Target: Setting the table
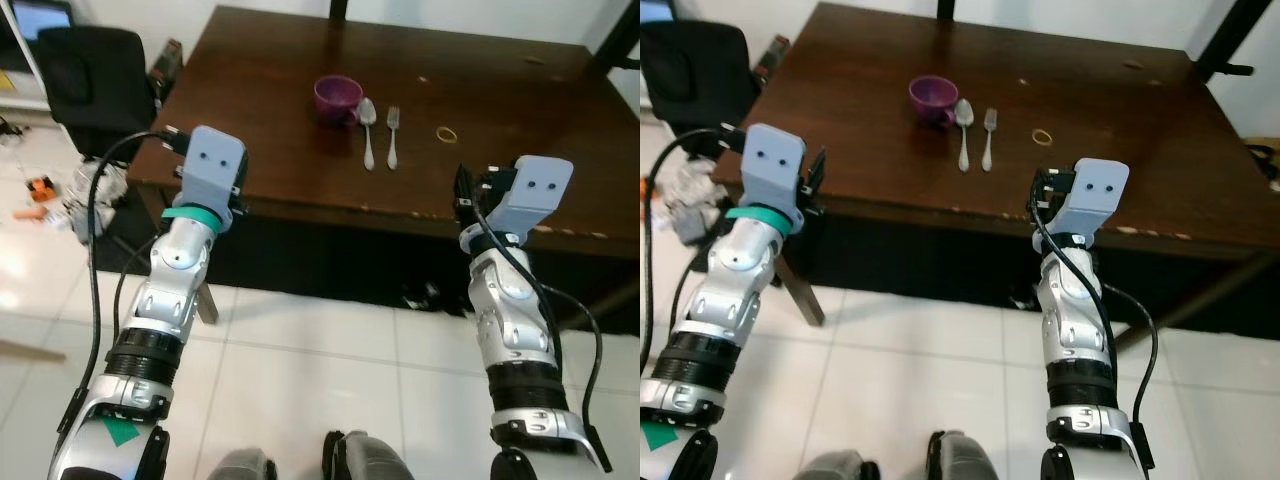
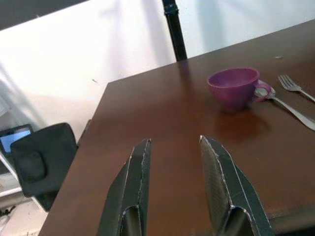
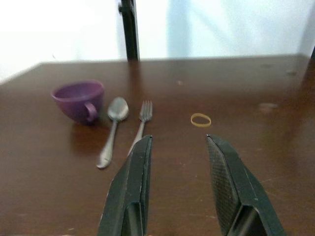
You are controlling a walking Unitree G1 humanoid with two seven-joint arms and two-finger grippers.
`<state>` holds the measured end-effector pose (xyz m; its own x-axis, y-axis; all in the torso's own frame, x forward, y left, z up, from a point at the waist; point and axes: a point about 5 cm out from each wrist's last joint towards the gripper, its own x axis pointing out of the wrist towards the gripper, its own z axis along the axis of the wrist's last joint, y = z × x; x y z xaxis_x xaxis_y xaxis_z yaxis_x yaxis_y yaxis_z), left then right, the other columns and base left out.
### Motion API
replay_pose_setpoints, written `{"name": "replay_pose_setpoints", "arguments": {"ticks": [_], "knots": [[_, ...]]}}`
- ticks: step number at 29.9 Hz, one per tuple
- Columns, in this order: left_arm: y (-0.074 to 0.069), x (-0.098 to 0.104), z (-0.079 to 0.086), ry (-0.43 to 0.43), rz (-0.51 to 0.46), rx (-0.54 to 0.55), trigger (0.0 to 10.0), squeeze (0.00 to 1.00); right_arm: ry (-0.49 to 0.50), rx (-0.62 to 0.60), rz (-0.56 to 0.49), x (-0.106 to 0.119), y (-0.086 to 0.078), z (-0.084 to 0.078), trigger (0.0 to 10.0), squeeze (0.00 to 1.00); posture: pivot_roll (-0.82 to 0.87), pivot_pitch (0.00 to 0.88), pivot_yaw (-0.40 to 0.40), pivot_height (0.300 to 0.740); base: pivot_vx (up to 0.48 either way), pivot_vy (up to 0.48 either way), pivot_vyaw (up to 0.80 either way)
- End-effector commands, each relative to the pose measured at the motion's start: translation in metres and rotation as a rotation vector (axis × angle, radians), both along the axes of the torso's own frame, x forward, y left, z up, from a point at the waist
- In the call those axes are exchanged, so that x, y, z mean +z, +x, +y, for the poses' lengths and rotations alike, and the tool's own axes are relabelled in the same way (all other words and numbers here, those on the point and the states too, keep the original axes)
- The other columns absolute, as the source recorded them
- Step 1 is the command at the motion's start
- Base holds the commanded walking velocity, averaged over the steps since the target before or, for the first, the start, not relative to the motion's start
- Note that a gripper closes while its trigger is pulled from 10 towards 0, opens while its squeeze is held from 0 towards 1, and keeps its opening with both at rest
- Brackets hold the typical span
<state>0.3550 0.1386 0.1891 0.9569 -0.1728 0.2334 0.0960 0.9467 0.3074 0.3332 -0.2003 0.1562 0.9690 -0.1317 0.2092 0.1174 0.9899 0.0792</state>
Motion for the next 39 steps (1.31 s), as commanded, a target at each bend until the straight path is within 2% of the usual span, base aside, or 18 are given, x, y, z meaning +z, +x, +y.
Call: {"name": "replay_pose_setpoints", "arguments": {"ticks": [1, 7, 15, 29, 39], "knots": [[0.000, -0.001, -0.002, 0.014, 0.002, -0.013, 10.0, 0.00, -0.001, -0.015, -0.002, 0.000, -0.002, -0.002, 10.0, 0.00, 0.02, 0.000, 0.030, 0.740, 0.431, 0.000, 0.00], [0.002, 0.002, -0.008, 0.016, -0.002, -0.047, 10.0, 0.00, -0.008, -0.037, 0.015, -0.006, -0.007, -0.004, 10.0, 0.00, 0.01, 0.000, 0.049, 0.740, 0.427, 0.000, 0.00], [0.004, 0.002, -0.010, 0.020, -0.002, -0.058, 10.0, 0.00, 0.000, -0.054, 0.010, -0.006, -0.009, -0.007, 10.0, 0.00, 0.01, 0.000, 0.056, 0.740, 0.424, 0.000, -0.80], [0.004, 0.003, -0.012, 0.011, -0.008, -0.063, 10.0, 0.00, -0.025, -0.053, 0.000, -0.002, -0.007, -0.006, 10.0, 0.00, 0.01, 0.000, 0.050, 0.740, 0.422, 0.000, 0.00], [-0.003, 0.001, -0.017, 0.019, -0.005, -0.109, 10.0, 0.00, -0.068, 0.008, -0.021, 0.005, -0.006, 0.004, 10.0, 0.00, 0.01, 0.000, 0.049, 0.740, 0.055, 0.000, 0.00]]}}
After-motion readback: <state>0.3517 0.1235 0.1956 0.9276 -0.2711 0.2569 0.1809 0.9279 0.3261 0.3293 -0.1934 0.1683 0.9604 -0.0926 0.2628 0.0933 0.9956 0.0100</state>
